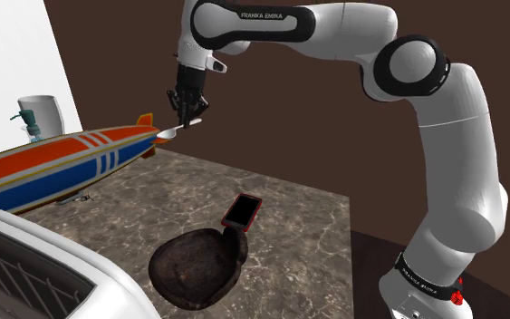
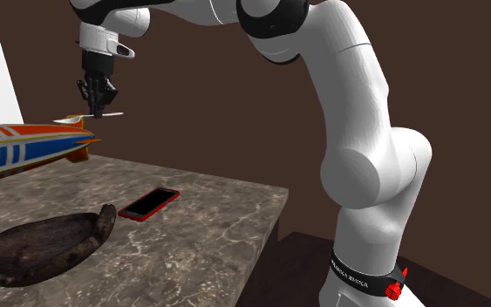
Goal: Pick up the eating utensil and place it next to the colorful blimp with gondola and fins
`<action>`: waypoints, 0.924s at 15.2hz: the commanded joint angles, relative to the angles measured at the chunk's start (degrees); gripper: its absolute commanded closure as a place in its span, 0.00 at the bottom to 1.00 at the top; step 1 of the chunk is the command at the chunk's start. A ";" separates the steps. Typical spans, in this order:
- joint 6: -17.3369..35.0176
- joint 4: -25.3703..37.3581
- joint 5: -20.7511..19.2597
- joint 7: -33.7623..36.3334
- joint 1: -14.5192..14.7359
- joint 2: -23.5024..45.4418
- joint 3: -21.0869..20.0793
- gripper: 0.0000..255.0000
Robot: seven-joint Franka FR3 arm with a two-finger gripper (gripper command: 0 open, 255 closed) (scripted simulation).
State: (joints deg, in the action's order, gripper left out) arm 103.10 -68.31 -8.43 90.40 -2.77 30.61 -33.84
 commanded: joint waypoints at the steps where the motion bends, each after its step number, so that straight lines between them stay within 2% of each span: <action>1: 1.64 -1.76 0.06 -0.10 -0.35 -0.11 0.02 1.00; 14: 11.55 -11.75 -0.12 -0.46 -1.82 0.11 0.40 1.00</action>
State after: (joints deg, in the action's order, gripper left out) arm 113.84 -79.22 -8.55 89.99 -4.43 30.76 -33.46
